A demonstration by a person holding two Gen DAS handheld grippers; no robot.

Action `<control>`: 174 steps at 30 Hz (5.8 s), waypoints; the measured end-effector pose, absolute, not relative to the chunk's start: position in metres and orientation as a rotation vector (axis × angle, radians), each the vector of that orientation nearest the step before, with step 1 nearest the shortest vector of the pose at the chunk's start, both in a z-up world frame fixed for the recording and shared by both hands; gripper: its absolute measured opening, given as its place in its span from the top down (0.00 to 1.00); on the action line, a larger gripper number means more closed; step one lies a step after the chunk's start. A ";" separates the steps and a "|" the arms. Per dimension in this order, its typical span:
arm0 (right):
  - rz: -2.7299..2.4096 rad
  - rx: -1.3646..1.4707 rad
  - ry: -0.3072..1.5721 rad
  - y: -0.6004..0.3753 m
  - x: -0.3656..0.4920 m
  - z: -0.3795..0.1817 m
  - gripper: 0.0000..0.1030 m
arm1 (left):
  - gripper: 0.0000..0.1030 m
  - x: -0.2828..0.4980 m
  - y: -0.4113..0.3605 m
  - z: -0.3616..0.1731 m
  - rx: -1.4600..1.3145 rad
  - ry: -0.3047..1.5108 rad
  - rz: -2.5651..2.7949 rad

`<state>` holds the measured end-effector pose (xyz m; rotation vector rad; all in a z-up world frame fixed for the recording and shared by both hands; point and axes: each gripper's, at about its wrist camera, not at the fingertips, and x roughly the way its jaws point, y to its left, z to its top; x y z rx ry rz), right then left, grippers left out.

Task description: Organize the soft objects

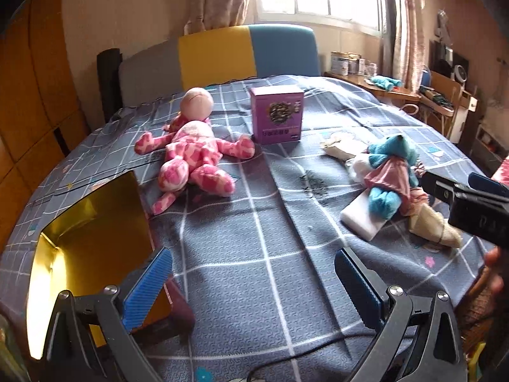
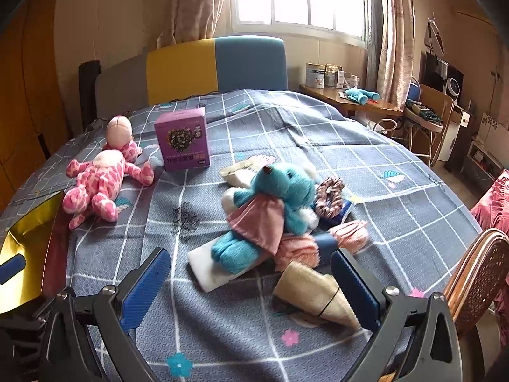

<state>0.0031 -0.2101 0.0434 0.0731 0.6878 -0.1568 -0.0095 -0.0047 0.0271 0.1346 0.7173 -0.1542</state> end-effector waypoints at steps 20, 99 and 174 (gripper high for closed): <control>-0.180 0.153 0.797 -0.296 0.009 0.043 0.00 | 0.21 0.062 -0.062 0.016 0.194 0.868 -0.489; 0.219 -0.017 1.153 -0.194 0.201 -0.062 0.32 | 0.41 0.058 0.200 0.029 -0.421 0.888 0.012; 0.781 -0.212 0.837 0.052 0.061 0.043 0.40 | 0.14 -0.043 0.214 0.044 -0.233 0.718 0.308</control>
